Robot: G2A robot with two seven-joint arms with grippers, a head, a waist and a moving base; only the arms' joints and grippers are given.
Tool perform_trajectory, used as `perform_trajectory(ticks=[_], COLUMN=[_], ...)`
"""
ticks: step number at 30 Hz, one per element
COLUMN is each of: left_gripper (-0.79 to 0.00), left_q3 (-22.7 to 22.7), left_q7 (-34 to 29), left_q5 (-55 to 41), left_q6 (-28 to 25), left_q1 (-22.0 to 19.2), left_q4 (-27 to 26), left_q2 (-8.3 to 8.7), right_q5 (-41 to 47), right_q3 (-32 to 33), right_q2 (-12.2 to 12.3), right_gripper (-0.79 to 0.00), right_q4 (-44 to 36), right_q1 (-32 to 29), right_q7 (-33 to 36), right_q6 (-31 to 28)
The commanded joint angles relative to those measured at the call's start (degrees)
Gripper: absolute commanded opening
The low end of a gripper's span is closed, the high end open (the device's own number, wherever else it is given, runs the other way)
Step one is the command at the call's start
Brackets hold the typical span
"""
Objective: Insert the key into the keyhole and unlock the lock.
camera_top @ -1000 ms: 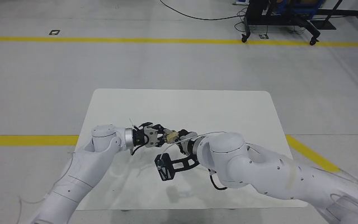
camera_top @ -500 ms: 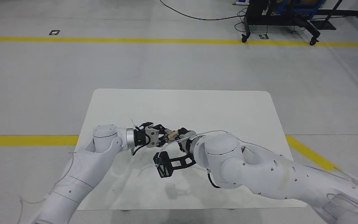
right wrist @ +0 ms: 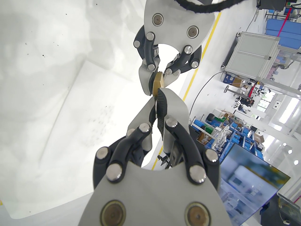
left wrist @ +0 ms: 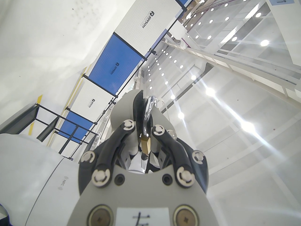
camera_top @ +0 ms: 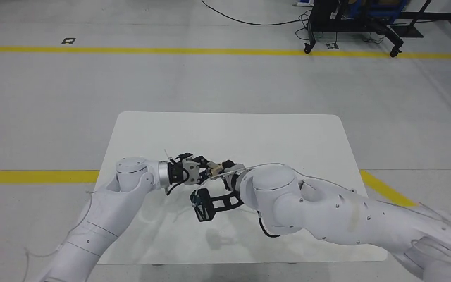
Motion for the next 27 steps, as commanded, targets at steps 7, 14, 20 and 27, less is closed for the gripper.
perform_trajectory(ticks=[7,14,20,27], left_gripper=[-0.785,-0.785,-0.785,-0.785], left_q3=[-0.9,-1.5,-1.6,-2.0], left_q7=[0.8,1.4,1.4,1.9], left_q5=[0.2,0.4,0.8,1.9], left_q6=[-0.7,-0.9,-1.1,-1.8], left_q1=[0.6,1.1,1.2,1.4], left_q4=[-0.5,-1.0,-1.2,-1.4], left_q2=[0.06,0.1,0.06,0.09], right_q5=[5.1,9.9,9.9,20.2], right_q3=[5.2,10.7,10.7,15.7], right_q2=[0.7,2.0,2.0,2.5], right_gripper=[0.0,0.0,0.0,0.0], right_q4=[-0.9,1.0,1.0,3.7], right_q1=[-1.9,-4.8,-4.8,-8.5], right_q7=[-3.5,-7.7,-7.7,-17.2], right_q6=[1.6,3.6,3.6,7.4])
